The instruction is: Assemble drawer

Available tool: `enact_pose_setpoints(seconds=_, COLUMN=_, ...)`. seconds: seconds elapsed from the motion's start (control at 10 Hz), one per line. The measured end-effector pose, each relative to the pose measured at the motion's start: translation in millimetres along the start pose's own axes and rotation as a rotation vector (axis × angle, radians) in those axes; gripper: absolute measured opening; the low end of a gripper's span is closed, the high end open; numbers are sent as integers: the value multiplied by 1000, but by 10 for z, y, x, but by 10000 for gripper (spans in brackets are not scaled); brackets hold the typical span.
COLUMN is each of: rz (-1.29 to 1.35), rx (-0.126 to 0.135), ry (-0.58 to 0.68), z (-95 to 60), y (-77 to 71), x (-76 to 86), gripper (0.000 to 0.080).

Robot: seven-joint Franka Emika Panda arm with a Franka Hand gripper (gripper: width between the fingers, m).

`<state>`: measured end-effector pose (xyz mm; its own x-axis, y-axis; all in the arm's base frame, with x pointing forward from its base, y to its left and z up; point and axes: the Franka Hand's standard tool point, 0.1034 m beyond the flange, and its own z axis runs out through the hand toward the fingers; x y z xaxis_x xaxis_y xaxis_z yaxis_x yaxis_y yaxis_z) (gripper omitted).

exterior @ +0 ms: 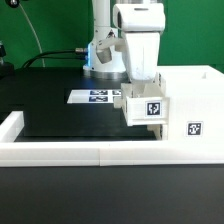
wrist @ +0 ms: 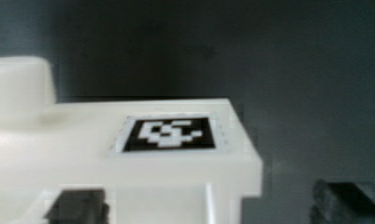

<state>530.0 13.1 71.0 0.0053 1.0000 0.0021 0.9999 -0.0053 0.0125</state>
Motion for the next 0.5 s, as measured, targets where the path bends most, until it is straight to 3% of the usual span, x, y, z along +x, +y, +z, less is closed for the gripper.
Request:
enact_pose_setpoints(seconds=0.3, rz=7, rx=-20, ry=-20, z=-271, y=68, x=-80, gripper=648)
enact_pose_setpoints(seconds=0.5, rz=-22, rx=-29, ry=-33, z=-360, y=94, x=-329, gripper=649)
